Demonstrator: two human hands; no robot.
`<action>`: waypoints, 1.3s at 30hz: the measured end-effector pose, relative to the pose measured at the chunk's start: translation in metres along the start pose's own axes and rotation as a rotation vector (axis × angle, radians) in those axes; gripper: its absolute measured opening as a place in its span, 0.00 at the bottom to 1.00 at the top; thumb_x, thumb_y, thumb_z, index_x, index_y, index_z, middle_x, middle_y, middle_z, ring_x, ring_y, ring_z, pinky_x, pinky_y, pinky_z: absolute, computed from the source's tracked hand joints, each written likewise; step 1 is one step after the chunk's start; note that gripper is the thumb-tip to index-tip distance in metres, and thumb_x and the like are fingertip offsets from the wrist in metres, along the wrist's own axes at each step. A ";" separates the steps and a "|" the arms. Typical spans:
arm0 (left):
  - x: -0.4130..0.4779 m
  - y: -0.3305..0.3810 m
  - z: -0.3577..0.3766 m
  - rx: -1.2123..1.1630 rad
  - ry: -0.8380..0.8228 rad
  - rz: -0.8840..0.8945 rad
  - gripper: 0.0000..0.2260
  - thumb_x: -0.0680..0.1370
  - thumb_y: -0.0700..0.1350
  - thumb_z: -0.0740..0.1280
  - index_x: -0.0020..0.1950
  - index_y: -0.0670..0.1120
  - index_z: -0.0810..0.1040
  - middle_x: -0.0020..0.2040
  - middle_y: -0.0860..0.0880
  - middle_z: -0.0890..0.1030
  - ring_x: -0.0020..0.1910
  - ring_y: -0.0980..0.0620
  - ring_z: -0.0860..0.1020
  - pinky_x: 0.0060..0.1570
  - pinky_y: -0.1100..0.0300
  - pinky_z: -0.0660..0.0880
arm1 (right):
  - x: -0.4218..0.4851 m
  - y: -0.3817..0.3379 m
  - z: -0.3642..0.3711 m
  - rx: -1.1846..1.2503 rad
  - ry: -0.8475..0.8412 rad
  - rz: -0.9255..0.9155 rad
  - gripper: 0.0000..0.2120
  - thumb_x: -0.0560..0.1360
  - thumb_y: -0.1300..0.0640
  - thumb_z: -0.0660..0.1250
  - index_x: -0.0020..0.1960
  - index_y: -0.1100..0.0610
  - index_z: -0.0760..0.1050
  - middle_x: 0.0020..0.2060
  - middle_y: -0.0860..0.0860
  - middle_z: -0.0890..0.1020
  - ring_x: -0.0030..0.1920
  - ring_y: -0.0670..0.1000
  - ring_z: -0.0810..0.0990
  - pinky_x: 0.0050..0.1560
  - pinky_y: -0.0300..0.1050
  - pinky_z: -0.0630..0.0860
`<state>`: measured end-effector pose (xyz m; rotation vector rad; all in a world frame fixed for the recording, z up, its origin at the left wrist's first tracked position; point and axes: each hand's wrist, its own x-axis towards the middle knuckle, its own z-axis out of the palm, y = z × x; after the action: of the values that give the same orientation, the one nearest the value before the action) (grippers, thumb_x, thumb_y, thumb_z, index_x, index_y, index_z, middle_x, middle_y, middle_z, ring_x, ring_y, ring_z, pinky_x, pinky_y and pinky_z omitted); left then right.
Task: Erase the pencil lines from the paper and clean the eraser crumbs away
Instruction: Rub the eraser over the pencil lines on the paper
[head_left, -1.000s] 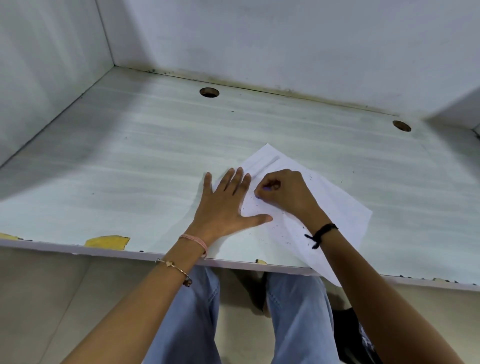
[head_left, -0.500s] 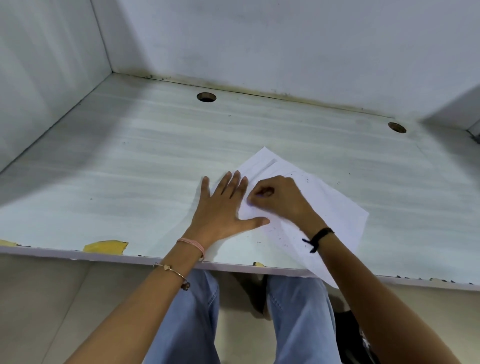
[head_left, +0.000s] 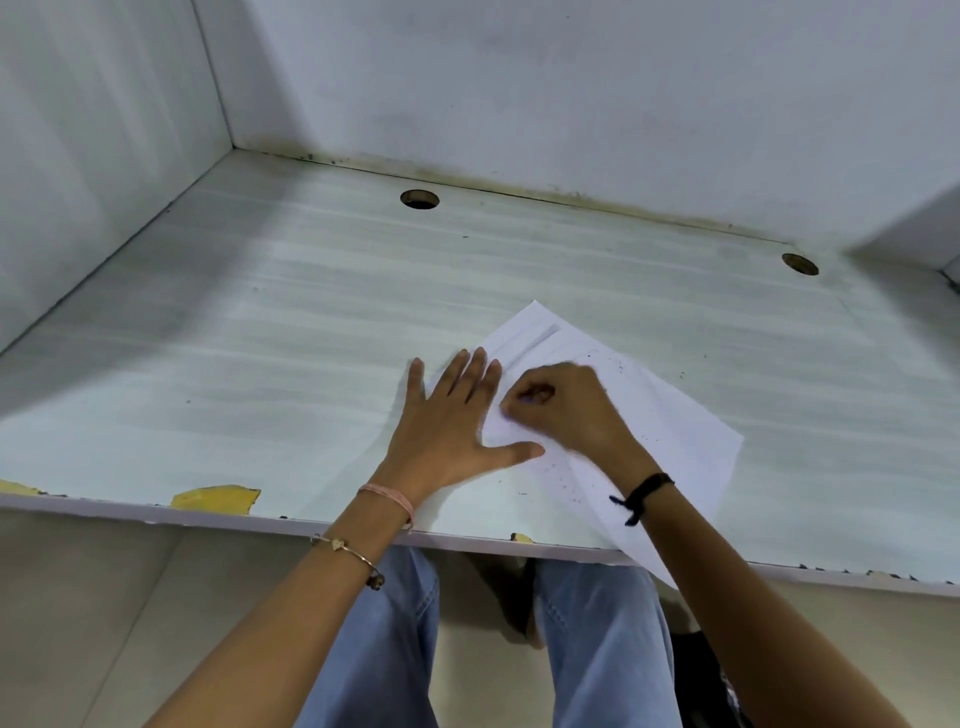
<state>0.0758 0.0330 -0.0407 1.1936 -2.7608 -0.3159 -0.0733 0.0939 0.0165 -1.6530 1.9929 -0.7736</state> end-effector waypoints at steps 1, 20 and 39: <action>0.000 0.000 0.001 0.014 0.001 0.003 0.51 0.66 0.81 0.41 0.81 0.51 0.41 0.80 0.51 0.39 0.78 0.54 0.37 0.73 0.37 0.34 | -0.006 -0.005 0.004 -0.007 -0.074 -0.017 0.02 0.69 0.60 0.72 0.38 0.55 0.83 0.33 0.48 0.84 0.33 0.42 0.78 0.34 0.31 0.71; 0.000 0.000 0.001 0.024 -0.004 0.004 0.51 0.64 0.80 0.39 0.80 0.51 0.40 0.81 0.51 0.40 0.78 0.54 0.37 0.73 0.37 0.34 | -0.003 -0.003 0.007 -0.024 -0.065 -0.045 0.02 0.69 0.60 0.72 0.39 0.56 0.83 0.34 0.51 0.84 0.36 0.48 0.80 0.37 0.38 0.73; -0.010 -0.002 -0.003 -0.195 0.242 -0.029 0.35 0.75 0.69 0.41 0.74 0.55 0.68 0.74 0.55 0.68 0.72 0.53 0.66 0.73 0.47 0.55 | -0.008 0.051 -0.022 0.305 0.291 0.147 0.05 0.78 0.57 0.64 0.46 0.54 0.78 0.37 0.45 0.81 0.36 0.44 0.77 0.38 0.33 0.74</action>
<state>0.0845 0.0383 -0.0387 1.1408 -2.4470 -0.4043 -0.1236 0.1117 -0.0012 -1.2633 2.0327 -1.2498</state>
